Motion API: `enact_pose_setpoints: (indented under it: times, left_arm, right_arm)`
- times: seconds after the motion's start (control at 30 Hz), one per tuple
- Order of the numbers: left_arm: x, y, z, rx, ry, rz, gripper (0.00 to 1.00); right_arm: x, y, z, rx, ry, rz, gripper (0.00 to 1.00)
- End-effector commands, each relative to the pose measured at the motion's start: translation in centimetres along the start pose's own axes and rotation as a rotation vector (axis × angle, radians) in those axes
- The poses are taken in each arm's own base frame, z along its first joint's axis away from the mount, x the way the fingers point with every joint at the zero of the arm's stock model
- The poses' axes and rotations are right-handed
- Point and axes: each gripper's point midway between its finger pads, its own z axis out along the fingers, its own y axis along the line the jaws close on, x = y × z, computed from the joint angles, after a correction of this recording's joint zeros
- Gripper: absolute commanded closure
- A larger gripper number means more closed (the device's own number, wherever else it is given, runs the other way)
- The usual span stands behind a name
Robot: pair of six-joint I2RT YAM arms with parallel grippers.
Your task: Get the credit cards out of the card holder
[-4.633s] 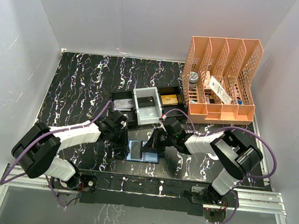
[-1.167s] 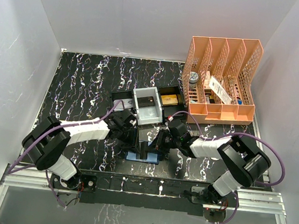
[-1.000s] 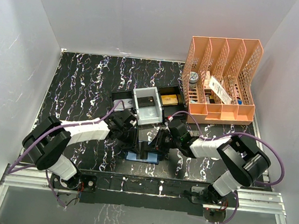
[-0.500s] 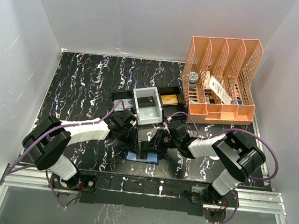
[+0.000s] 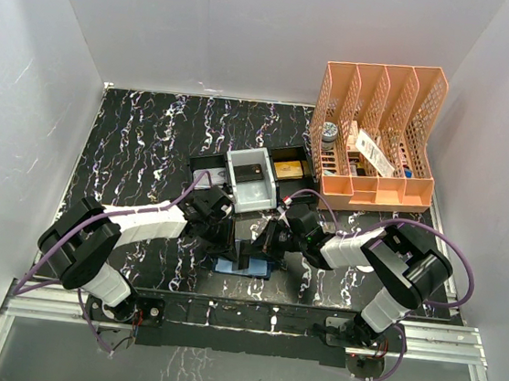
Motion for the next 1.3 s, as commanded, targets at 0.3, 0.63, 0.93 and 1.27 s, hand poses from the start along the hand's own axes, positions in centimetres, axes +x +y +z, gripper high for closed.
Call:
enact_pose_setpoints:
  times: [0.3, 0.63, 0.93, 1.27]
  left_arm:
    - [1.3, 1.6, 0.1, -0.061, 0.032, -0.002, 0.81]
    - [1.4, 2.2, -0.2, -0.087, 0.020, -0.013, 0.81]
    - [0.5, 1.3, -0.9, -0.065, -0.026, -0.024, 0.80]
    - [-0.9, 0.5, -3.7, -0.052, -0.134, -0.012, 0.67]
  right_arm:
    - [-0.3, 0.5, 0.0, -0.024, -0.007, -0.026, 0.86]
    - [-1.7, 0.0, -1.7, 0.109, -0.086, -0.109, 1.00]
    - [-2.5, 1.5, -3.8, 0.128, -0.134, -0.200, 1.00]
    - [-3.8, 5.9, -5.4, 0.005, -0.210, -0.363, 1.00]
